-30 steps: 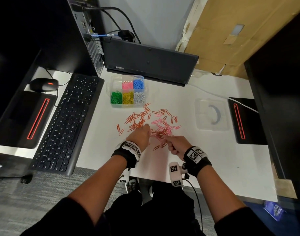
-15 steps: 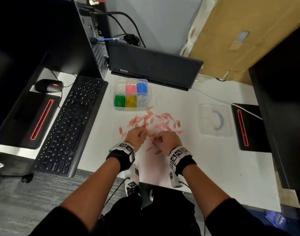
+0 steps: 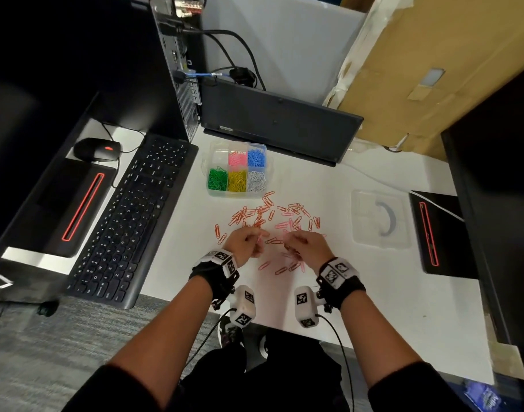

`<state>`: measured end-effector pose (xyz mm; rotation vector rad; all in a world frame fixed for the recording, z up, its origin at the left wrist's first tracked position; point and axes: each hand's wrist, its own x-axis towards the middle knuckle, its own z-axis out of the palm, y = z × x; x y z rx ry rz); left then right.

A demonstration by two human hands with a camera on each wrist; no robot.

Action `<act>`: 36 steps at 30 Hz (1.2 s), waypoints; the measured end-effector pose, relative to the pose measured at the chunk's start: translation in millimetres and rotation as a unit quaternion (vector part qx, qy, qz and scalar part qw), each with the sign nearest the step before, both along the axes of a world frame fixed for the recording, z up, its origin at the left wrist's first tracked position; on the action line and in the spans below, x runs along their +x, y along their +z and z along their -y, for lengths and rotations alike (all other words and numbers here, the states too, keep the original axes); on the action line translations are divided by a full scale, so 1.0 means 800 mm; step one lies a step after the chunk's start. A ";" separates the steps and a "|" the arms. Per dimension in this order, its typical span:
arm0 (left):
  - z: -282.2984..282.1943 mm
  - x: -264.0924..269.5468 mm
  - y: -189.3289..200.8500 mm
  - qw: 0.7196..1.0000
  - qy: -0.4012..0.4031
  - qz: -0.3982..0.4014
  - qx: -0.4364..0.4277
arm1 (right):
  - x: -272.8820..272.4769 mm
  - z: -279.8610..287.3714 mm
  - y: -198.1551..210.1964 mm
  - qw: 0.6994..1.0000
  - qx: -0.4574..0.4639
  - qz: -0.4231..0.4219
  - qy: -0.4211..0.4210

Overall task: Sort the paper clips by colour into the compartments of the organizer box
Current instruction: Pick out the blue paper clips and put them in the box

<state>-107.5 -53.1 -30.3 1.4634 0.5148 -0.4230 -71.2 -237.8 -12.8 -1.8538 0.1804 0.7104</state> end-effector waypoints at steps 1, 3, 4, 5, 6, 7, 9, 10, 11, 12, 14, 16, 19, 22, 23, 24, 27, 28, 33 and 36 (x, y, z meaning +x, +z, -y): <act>-0.001 0.001 -0.002 1.000 0.015 -0.013 -0.009 | -0.001 0.005 0.001 0.994 0.076 -0.054 -0.054; 0.000 0.005 -0.001 0.998 0.046 -0.043 -0.025 | -0.001 0.015 0.002 0.962 0.195 -0.129 -0.141; 0.001 0.008 0.004 0.996 0.061 -0.058 -0.031 | 0.000 0.019 0.000 0.946 0.236 -0.149 -0.168; 0.003 0.011 0.009 0.994 0.075 -0.074 -0.032 | -0.001 0.021 0.001 0.931 0.269 -0.161 -0.185; 0.005 0.013 0.013 0.992 0.081 -0.092 -0.030 | -0.001 0.022 0.001 0.922 0.291 -0.166 -0.195; 0.005 0.016 0.016 0.990 0.080 -0.111 -0.025 | -0.001 0.022 0.002 0.914 0.309 -0.170 -0.202; 0.004 0.014 0.017 0.993 0.041 -0.113 -0.002 | -0.001 0.021 0.006 0.903 0.332 -0.168 -0.213; 0.003 0.010 0.014 0.996 0.000 -0.088 0.028 | 0.000 0.021 0.009 0.900 0.343 -0.166 -0.213; 0.002 0.004 0.010 0.994 -0.055 -0.057 0.078 | 0.001 0.021 0.011 0.896 0.353 -0.167 -0.213; 0.001 -0.003 0.009 0.982 -0.115 -0.030 0.146 | 0.000 0.021 0.012 0.896 0.351 -0.173 -0.210; -0.002 -0.015 0.007 0.943 -0.200 -0.002 0.265 | -0.001 0.022 0.013 0.919 0.300 -0.177 -0.183; -0.002 -0.016 0.003 0.911 -0.248 0.041 0.327 | -0.003 0.022 0.009 0.970 0.178 -0.118 -0.117; -0.003 -0.013 0.003 0.893 -0.274 0.074 0.350 | -0.005 0.019 -0.002 0.999 -0.030 0.026 0.025; -0.005 -0.010 0.002 0.888 -0.277 0.071 0.360 | -0.008 0.013 -0.010 0.980 -0.135 0.114 0.096; -0.006 -0.008 0.004 0.888 -0.277 0.067 0.362 | -0.009 0.012 -0.011 0.973 -0.157 0.127 0.110; -0.005 -0.007 0.005 0.886 -0.279 0.062 0.365 | -0.009 0.011 -0.013 0.967 -0.174 0.136 0.125; -0.004 -0.005 0.007 0.876 -0.293 0.051 0.380 | -0.011 0.007 -0.014 0.956 -0.207 0.142 0.150; -0.003 -0.006 0.007 0.873 -0.295 0.053 0.385 | -0.011 0.006 -0.014 0.953 -0.215 0.145 0.153; 0.003 -0.001 0.006 0.920 -0.215 0.049 0.324 | -0.005 0.011 -0.019 0.948 -0.221 0.162 0.160; 0.006 0.009 0.012 0.931 -0.184 0.079 0.306 | -0.001 0.016 -0.023 0.948 -0.215 0.168 0.166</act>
